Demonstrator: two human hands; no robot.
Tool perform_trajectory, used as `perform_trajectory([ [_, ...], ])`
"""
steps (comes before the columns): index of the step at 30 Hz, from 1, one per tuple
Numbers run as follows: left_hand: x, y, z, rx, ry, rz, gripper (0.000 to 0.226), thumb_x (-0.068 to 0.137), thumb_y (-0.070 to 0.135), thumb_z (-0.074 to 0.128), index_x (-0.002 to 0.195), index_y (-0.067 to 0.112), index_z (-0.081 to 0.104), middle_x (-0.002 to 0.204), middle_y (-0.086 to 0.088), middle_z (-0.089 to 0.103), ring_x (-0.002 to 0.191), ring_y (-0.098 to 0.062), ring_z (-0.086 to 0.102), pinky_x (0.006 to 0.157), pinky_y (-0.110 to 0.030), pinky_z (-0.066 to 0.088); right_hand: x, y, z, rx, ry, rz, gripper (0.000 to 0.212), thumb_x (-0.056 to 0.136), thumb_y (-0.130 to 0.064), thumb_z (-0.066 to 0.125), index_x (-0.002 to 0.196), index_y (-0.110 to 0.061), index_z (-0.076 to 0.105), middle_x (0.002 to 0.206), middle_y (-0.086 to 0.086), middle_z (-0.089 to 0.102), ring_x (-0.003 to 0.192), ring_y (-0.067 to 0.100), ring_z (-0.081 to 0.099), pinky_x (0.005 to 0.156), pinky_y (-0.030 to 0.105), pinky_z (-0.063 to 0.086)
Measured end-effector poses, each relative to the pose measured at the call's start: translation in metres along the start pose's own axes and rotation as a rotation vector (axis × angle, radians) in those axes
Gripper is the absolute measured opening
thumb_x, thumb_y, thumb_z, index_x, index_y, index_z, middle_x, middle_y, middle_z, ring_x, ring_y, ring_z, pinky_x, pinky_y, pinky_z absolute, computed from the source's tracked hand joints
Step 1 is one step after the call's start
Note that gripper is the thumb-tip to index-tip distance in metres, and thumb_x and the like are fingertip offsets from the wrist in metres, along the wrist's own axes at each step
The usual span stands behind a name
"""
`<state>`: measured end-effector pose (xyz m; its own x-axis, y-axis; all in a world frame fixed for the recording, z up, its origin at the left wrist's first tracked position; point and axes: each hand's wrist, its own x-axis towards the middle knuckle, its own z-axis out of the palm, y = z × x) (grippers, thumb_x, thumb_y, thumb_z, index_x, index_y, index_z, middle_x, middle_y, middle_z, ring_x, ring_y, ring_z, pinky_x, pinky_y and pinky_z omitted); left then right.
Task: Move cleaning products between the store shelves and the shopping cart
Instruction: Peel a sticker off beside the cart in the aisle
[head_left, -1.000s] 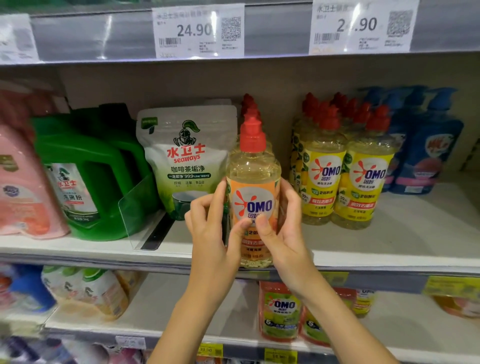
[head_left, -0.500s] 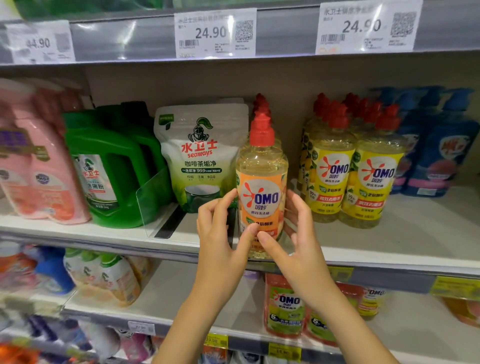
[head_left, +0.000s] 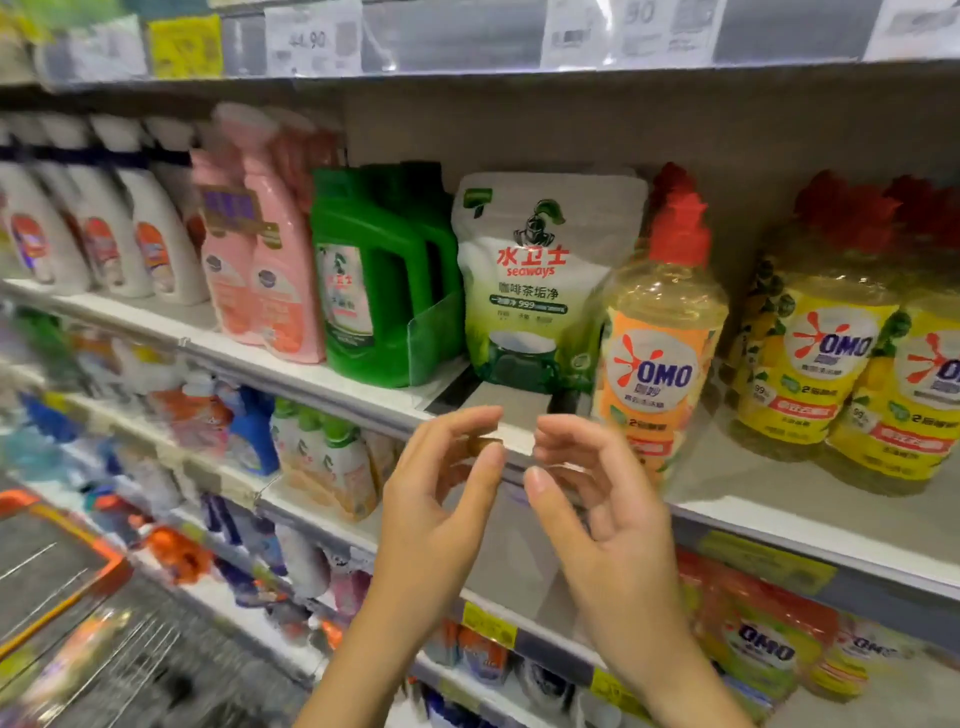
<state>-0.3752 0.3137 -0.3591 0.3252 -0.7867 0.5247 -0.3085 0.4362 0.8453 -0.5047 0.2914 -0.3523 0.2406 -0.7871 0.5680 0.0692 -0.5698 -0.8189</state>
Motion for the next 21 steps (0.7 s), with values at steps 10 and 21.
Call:
perform_trajectory([
  [10,-0.062,0.001,-0.152,0.14,0.354,-0.096,0.019,0.092,0.027,0.059,0.11,0.029,0.063,0.112,0.001,0.065,0.103,-0.013,0.064,0.084,-0.021,0.049,-0.017,-0.011,0.146,0.226,-0.346,0.089,0.023,0.085,-0.023,0.063,0.108,-0.024,0.061,0.1,-0.016,0.066,0.098,0.004,0.063,0.083,0.015,0.048],
  [21,-0.193,0.005,-0.408,0.368,0.81,-0.244,0.024,0.083,0.039,0.059,0.106,0.032,0.065,0.108,0.007,0.067,0.102,-0.011,0.064,0.088,-0.027,0.051,-0.113,-0.055,0.417,0.505,-0.823,0.192,0.031,0.081,-0.024,0.068,0.11,-0.02,0.06,0.107,-0.002,0.068,0.096,0.011,0.065,0.081,0.018,0.05],
])
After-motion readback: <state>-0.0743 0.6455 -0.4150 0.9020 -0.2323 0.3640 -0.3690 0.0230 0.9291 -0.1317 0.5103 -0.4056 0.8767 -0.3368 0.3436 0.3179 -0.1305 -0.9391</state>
